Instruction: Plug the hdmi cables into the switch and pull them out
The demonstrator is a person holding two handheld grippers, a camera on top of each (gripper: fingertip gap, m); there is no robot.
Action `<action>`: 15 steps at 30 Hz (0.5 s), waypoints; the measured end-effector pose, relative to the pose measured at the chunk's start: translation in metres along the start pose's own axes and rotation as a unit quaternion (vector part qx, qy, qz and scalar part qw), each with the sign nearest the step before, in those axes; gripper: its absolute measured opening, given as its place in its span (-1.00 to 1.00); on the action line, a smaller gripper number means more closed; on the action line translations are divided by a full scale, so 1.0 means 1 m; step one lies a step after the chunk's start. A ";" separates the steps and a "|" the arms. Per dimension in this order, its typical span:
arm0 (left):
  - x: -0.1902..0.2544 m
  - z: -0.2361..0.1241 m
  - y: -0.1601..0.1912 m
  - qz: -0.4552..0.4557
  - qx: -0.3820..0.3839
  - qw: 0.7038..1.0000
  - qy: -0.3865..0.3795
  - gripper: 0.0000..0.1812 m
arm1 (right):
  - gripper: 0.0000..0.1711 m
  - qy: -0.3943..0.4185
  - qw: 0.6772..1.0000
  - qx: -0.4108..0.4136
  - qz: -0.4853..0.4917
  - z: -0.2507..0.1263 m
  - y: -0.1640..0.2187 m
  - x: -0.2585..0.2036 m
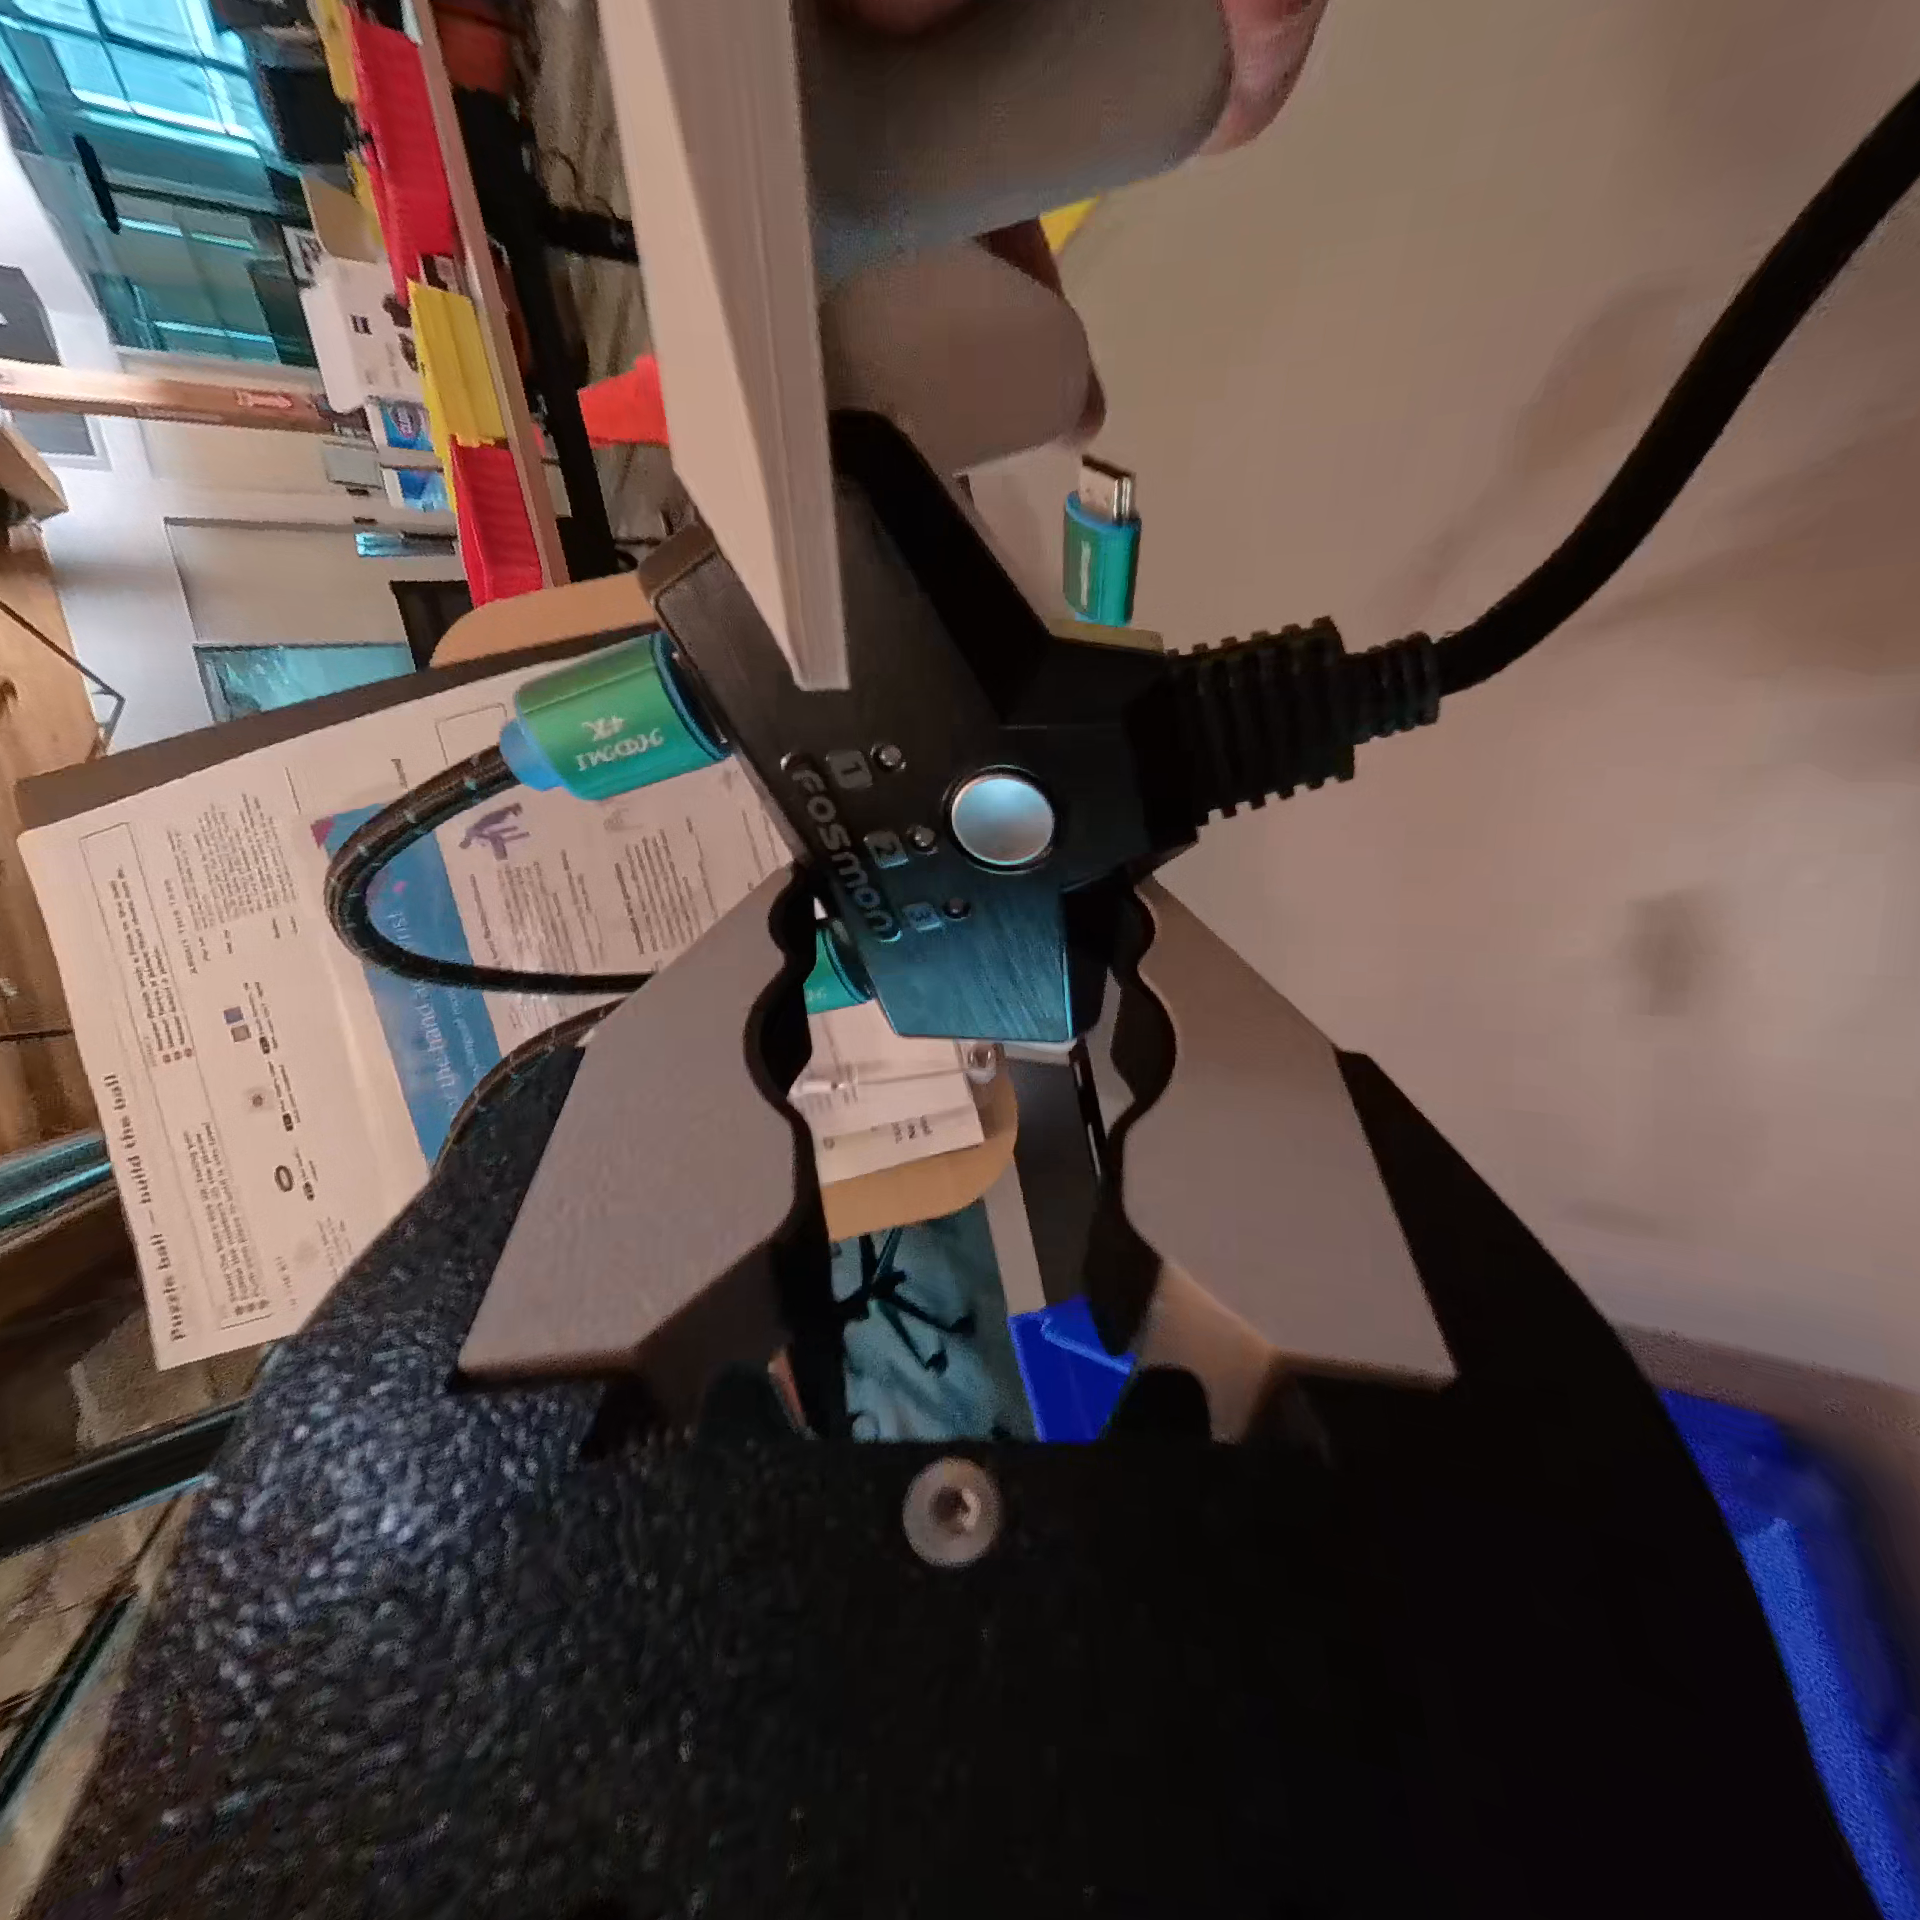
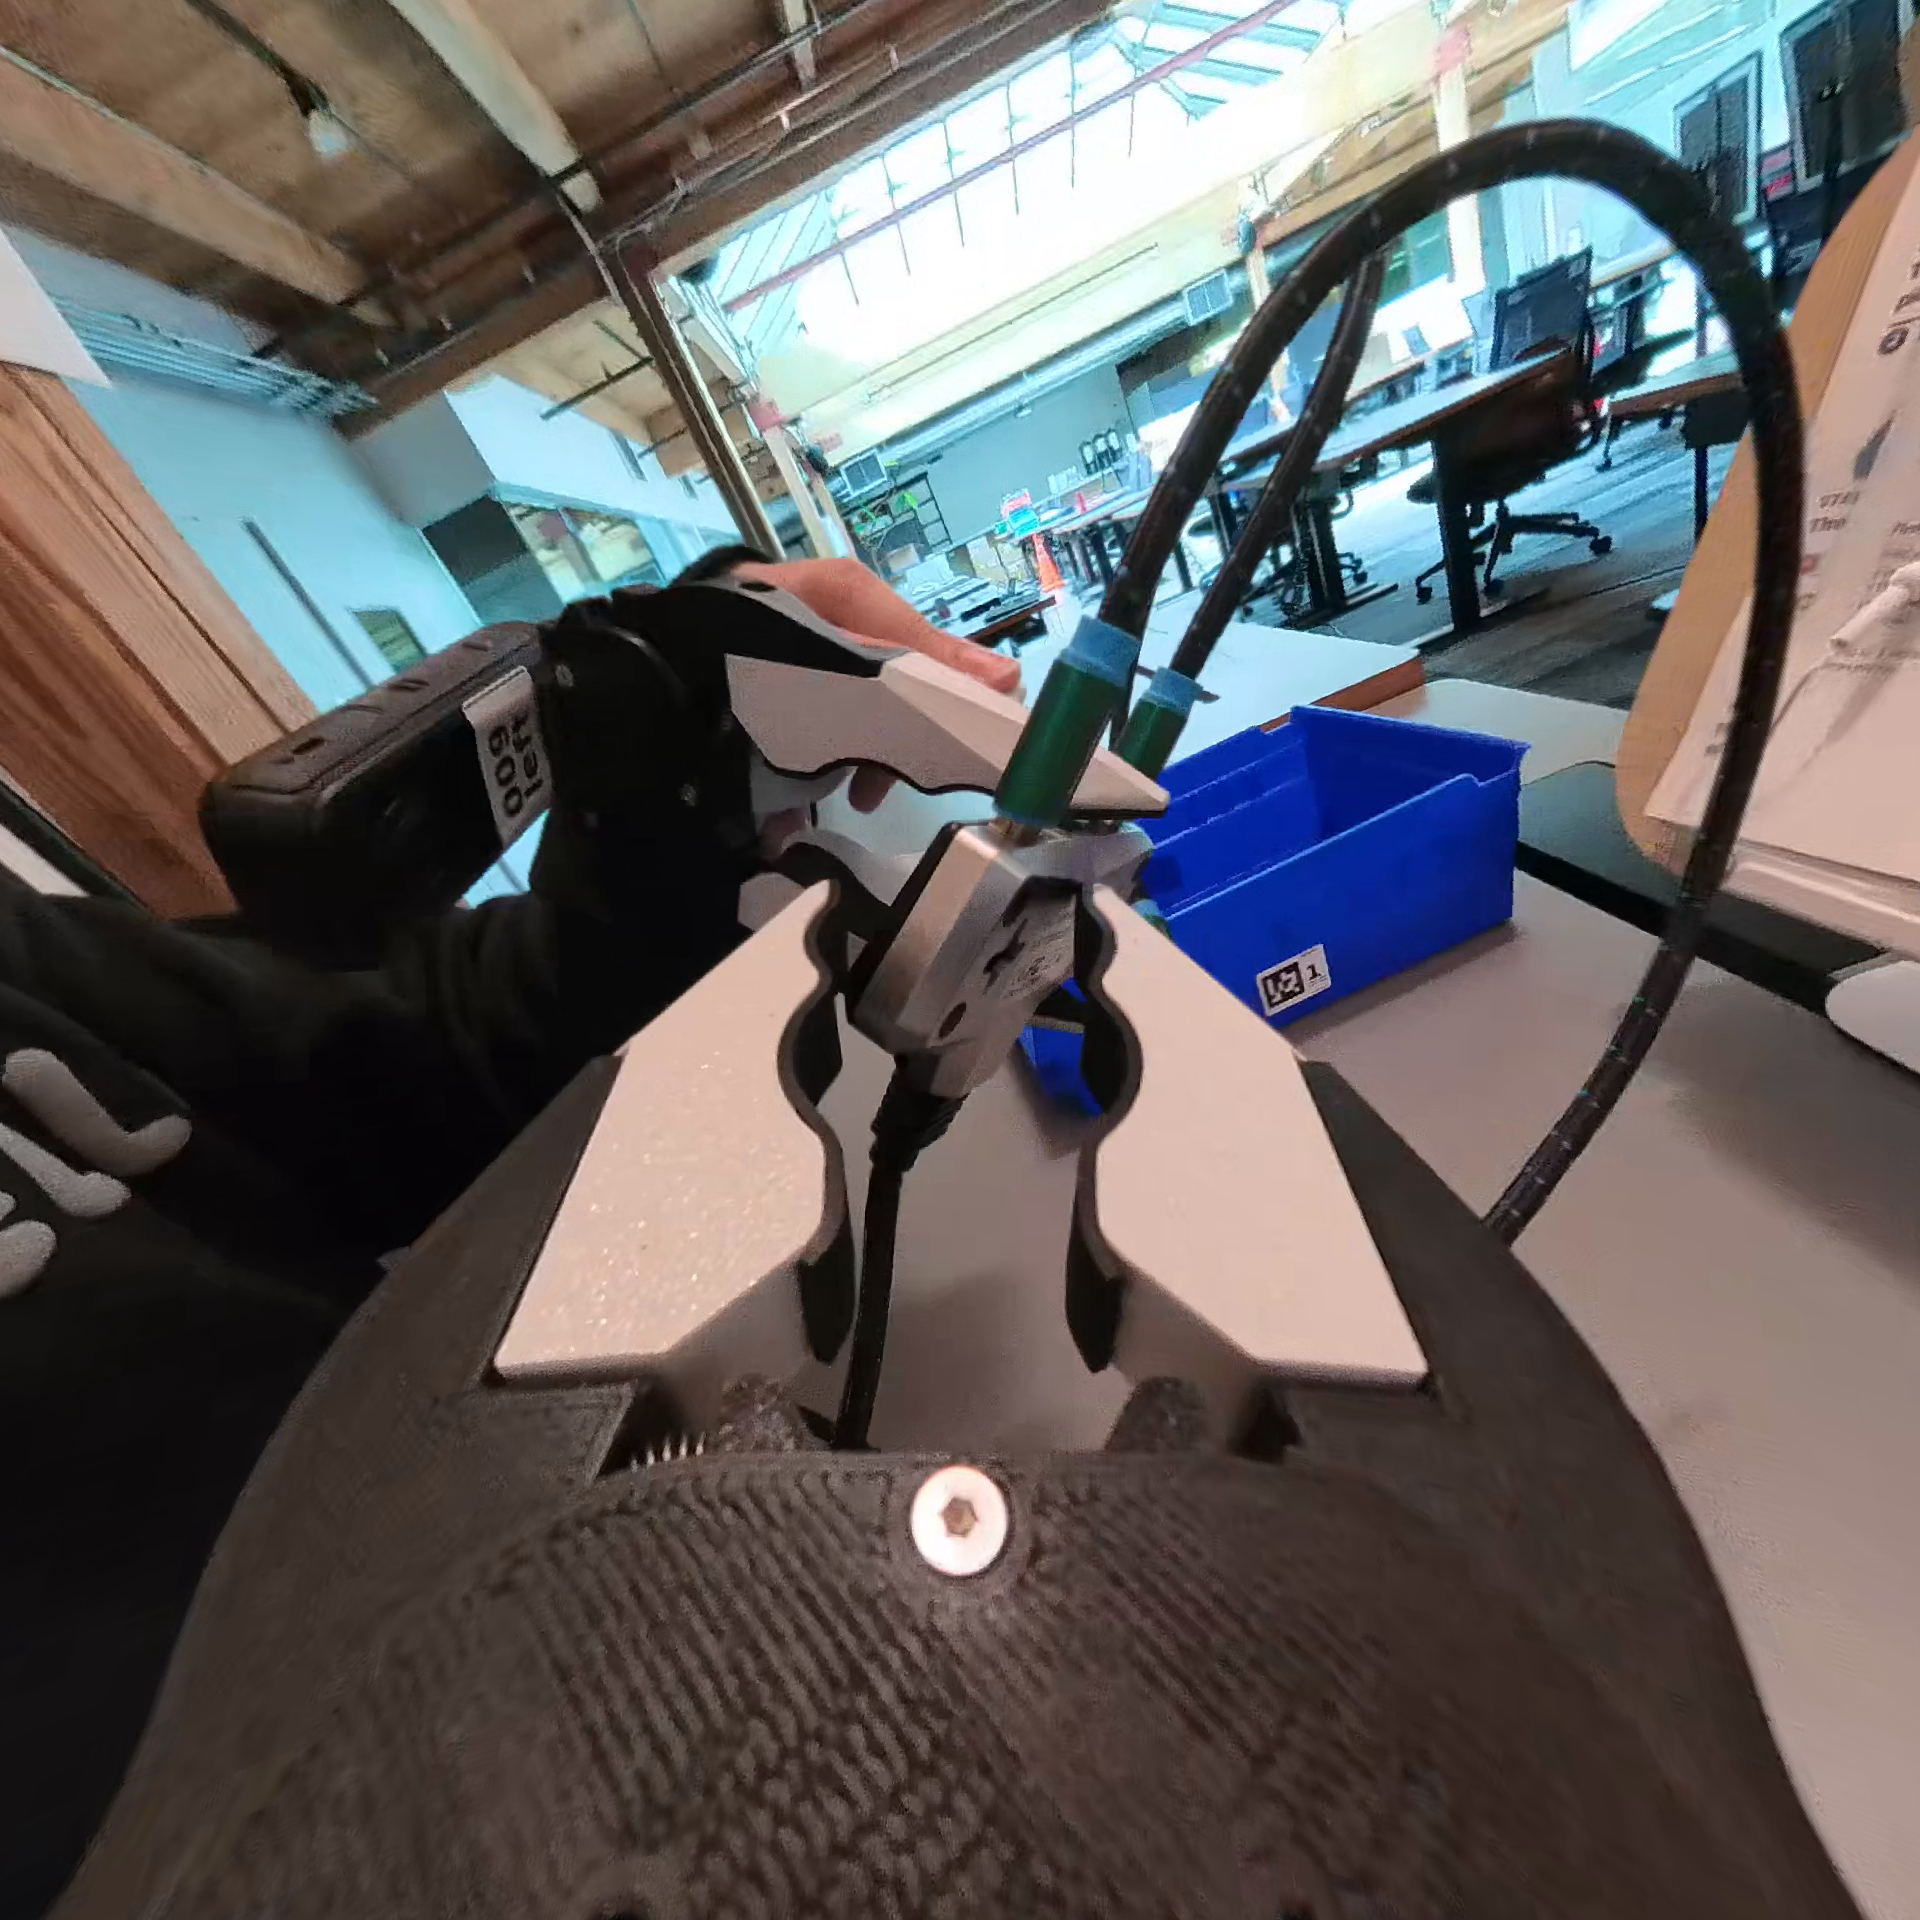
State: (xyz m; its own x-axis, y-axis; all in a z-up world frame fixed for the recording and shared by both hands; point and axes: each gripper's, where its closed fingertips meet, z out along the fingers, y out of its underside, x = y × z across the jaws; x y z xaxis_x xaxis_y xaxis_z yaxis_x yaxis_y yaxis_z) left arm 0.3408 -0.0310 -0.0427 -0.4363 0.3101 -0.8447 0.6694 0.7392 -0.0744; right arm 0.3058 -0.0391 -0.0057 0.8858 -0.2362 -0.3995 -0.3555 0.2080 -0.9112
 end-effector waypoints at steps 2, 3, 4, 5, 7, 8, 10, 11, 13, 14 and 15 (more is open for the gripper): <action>0.004 0.001 0.004 0.017 -0.011 1.000 0.006 -0.39 | -0.52 -0.011 1.000 -0.008 -0.004 0.001 0.006 0.002; 0.005 0.002 0.005 0.021 -0.016 1.000 0.005 -0.39 | -0.53 -0.019 1.000 -0.003 0.002 0.002 0.007 0.004; 0.006 0.003 0.007 0.026 -0.024 0.999 0.004 -0.39 | -0.53 -0.027 0.999 0.006 0.017 0.002 0.008 0.006; 0.007 0.004 0.009 0.038 -0.036 0.999 0.003 -0.39 | -0.54 -0.034 0.998 0.013 0.044 0.003 0.009 0.009; 0.008 0.006 0.013 0.071 -0.069 0.995 -0.004 -0.39 | -0.55 -0.037 0.996 0.015 0.081 0.007 0.011 0.014; 0.008 0.006 0.016 0.086 -0.088 0.992 -0.006 -0.39 | -0.58 -0.027 0.997 0.012 0.078 0.008 0.013 0.017; 0.008 0.007 0.021 0.110 -0.119 0.987 -0.011 -0.39 | -0.65 -0.005 0.997 0.004 0.073 0.010 0.017 0.023; 0.008 0.007 0.023 0.118 -0.133 0.984 -0.011 -0.39 | -0.67 0.003 0.997 0.003 0.074 0.012 0.018 0.025; 0.008 0.006 0.027 0.132 -0.162 0.978 -0.009 -0.39 | -0.72 0.013 0.998 0.002 0.064 0.014 0.020 0.030; 0.007 0.006 0.029 0.133 -0.170 0.976 -0.009 -0.39 | -0.74 0.016 0.998 0.005 0.059 0.015 0.019 0.032; 0.006 0.005 0.029 0.129 -0.169 0.977 -0.009 -0.39 | -0.75 0.012 0.998 0.010 0.057 0.015 0.017 0.032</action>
State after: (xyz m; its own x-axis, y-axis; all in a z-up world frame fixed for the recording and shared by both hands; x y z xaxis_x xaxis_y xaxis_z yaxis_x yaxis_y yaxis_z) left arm 0.3606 -0.0114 -0.0527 -0.2670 0.5031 -0.8219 0.5178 0.7942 0.3179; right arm 0.3326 -0.0286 -0.0330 0.8323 -0.2322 -0.5033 -0.4479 0.2529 -0.8575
